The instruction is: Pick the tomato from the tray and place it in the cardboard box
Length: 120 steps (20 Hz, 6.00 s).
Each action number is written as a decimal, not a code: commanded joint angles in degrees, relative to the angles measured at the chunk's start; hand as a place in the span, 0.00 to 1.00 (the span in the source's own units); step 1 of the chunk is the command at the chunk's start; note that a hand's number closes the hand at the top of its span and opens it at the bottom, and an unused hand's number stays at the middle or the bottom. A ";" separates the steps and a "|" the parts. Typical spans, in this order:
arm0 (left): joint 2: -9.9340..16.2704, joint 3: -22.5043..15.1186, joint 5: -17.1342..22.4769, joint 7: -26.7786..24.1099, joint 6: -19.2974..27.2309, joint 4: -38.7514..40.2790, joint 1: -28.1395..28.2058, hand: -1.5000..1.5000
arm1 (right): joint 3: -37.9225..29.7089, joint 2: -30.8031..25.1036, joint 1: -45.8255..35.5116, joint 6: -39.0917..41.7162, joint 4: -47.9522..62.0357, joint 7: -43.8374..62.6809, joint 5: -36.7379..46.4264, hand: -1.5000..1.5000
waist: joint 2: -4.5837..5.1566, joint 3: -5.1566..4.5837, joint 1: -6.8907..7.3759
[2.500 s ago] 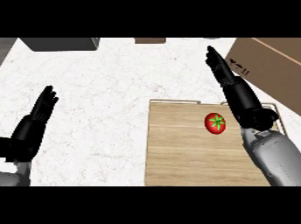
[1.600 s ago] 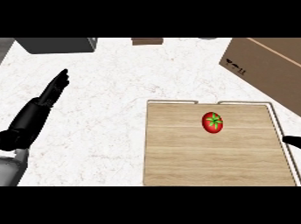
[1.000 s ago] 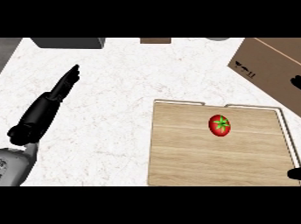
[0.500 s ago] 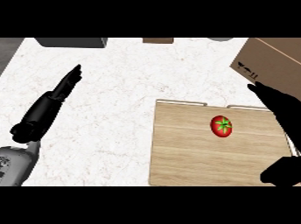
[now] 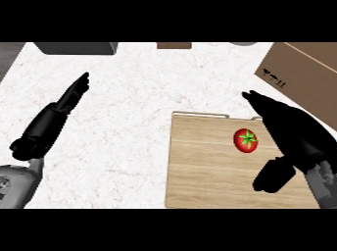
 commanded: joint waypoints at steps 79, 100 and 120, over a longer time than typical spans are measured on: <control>-9.40 12.20 -10.66 -0.82 -9.96 1.68 -0.75 0.50 | -25.01 18.68 -17.40 -17.54 41.63 -57.91 36.06 1.00 | 0.12 0.04 -1.13; -11.53 9.86 -12.36 0.10 -10.00 -2.77 1.49 0.50 | -41.14 -2.43 -28.03 -16.50 80.65 -65.88 37.70 1.00 | 0.82 0.14 1.62; -11.87 11.42 -10.99 2.46 -11.00 -0.11 -4.09 0.50 | -41.68 -8.84 -32.22 0.13 98.85 -88.80 37.92 0.00 | 1.44 0.34 2.26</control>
